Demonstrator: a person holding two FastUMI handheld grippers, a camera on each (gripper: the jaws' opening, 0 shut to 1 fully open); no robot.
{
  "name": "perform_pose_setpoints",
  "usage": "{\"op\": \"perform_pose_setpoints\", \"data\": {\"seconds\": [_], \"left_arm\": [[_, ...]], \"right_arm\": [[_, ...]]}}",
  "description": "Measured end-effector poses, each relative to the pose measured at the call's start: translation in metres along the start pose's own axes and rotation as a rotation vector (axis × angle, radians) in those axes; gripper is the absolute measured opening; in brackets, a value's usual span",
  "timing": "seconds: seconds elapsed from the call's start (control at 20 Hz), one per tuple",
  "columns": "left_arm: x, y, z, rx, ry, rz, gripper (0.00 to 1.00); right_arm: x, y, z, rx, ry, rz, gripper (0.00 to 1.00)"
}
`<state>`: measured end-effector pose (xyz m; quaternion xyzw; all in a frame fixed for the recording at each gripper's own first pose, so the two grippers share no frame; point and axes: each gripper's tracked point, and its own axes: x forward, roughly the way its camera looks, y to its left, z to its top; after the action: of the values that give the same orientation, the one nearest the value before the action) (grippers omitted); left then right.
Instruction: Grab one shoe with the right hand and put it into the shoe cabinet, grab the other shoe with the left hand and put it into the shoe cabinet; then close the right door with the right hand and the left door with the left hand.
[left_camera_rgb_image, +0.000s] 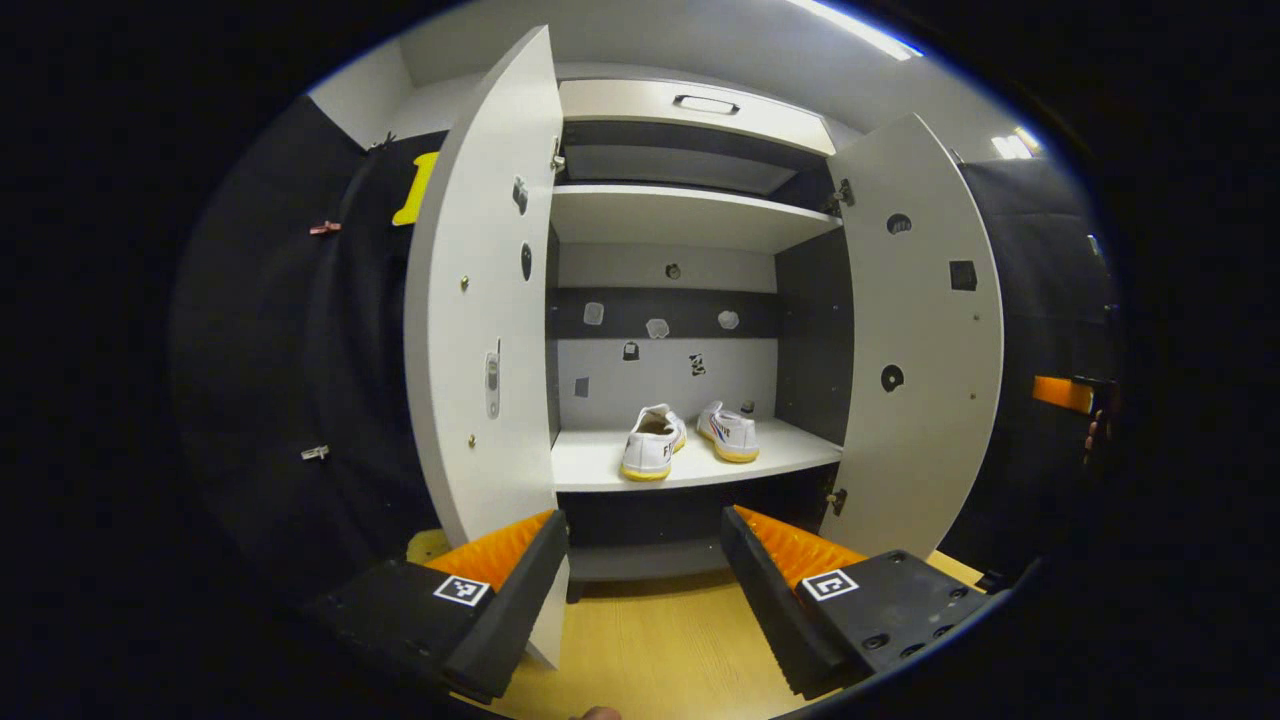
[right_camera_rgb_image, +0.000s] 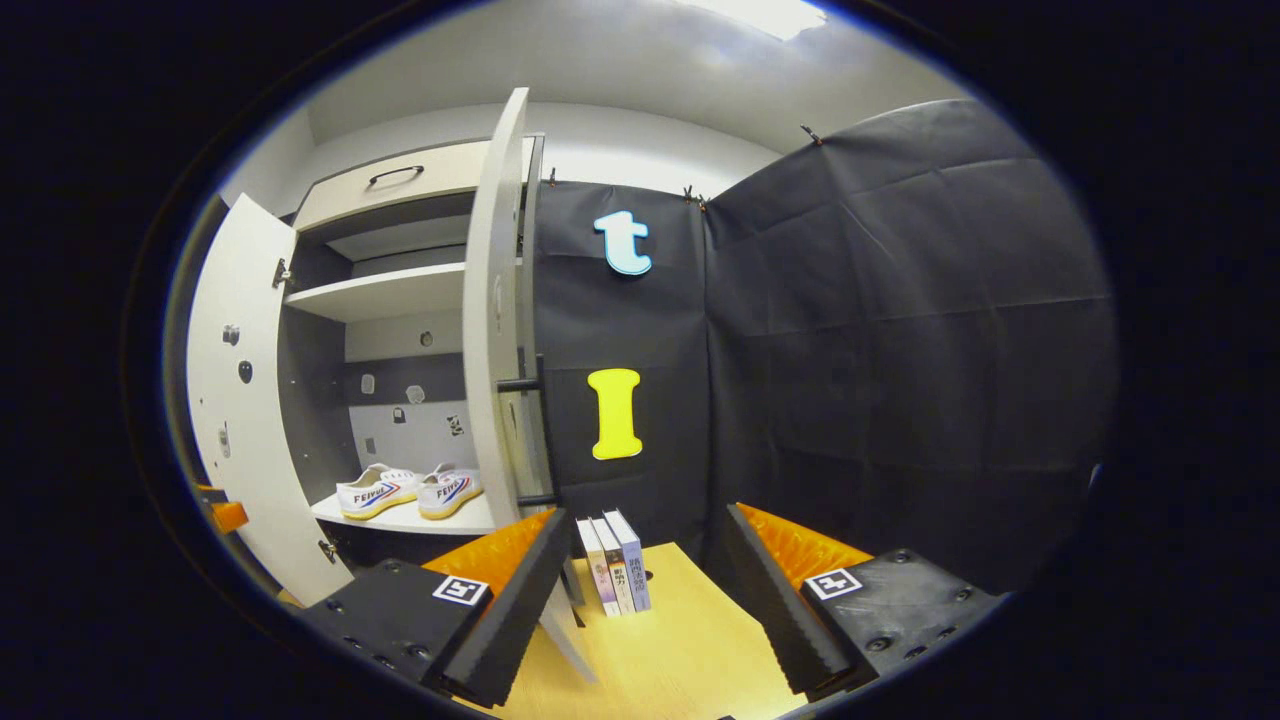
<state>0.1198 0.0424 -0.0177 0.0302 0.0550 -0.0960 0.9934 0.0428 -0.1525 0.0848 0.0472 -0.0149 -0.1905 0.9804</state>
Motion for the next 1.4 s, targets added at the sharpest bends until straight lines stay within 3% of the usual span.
{"op": "perform_pose_setpoints", "data": {"seconds": [0.2, 0.4, 0.75, 1.1, 1.4], "left_arm": [[-0.025, -0.014, -0.029, 0.007, 0.047, 0.079, 0.97], [-0.042, -0.032, -0.047, -0.008, 0.080, 0.152, 0.97], [-0.052, -0.066, -0.065, -0.029, 0.125, 0.238, 0.97], [-0.066, -0.063, -0.064, -0.042, 0.126, 0.260, 0.97], [-0.069, -0.018, -0.053, -0.004, 0.098, 0.241, 0.97]], "right_arm": [[0.055, -0.017, 0.013, 0.009, 0.001, 0.050, 0.98], [0.101, -0.007, 0.022, 0.037, 0.013, 0.153, 0.98], [0.121, 0.029, 0.010, 0.034, 0.052, 0.350, 0.98], [0.114, 0.050, 0.018, 0.058, 0.038, 0.371, 0.97], [0.092, 0.113, 0.013, 0.033, 0.026, 0.380, 0.98]]}}
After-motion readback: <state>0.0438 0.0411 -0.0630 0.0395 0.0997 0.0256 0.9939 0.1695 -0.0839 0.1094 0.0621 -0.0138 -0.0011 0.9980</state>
